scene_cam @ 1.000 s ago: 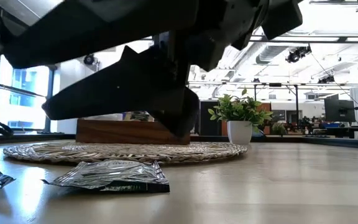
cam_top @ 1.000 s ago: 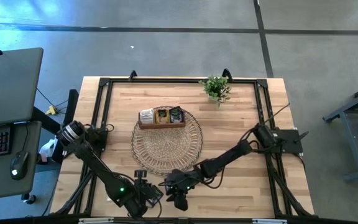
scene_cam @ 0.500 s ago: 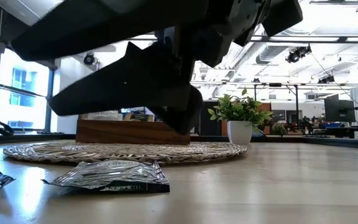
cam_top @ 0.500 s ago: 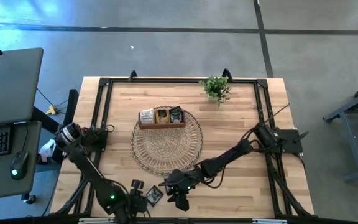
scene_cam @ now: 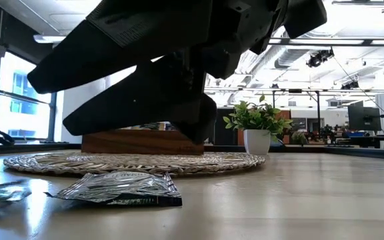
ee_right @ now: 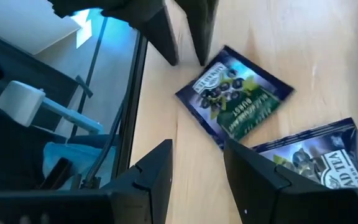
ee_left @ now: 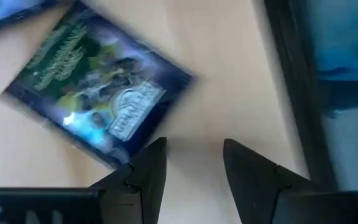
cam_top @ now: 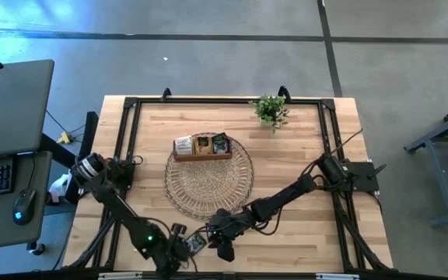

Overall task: Pick & Place Tea
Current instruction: Put the violet tea packet into the right compartment of the wooden organizer

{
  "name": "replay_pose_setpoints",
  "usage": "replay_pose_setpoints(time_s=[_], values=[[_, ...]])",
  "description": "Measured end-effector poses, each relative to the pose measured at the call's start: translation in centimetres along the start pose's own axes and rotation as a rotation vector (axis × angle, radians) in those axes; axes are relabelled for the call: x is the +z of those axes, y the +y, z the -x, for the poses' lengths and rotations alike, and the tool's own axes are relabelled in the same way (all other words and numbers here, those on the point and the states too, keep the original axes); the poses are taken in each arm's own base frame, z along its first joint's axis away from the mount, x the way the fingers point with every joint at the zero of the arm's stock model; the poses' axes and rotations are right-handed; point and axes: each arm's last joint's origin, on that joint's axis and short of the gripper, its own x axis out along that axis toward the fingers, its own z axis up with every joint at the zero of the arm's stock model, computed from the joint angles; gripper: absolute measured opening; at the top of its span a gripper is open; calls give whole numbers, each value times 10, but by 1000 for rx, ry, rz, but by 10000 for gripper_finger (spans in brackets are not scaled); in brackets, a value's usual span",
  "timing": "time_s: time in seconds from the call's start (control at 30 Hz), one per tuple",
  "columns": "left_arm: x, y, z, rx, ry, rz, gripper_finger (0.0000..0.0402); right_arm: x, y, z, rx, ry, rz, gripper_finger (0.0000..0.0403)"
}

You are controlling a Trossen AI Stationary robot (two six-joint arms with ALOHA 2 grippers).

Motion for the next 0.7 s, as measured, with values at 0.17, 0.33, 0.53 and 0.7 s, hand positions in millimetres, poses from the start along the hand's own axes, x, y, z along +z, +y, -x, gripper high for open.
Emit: replay_pose_setpoints(time_s=[0.17, 0.33, 0.53, 0.7], values=[[-3, 12, -5, 22, 15, 42, 156, 1, -1, 0, -10, -4, 0, 140], [-2, 12, -6, 61, -35, 24, 156, 3, -6, 0, -120, -78, -26, 140], [-1, 12, -7, 73, -54, 12, 156, -2, -14, 1, -196, -35, -126, 140], [0, 12, -8, 90, -72, 8, 156, -4, -14, 1, -190, -17, -189, 140]])
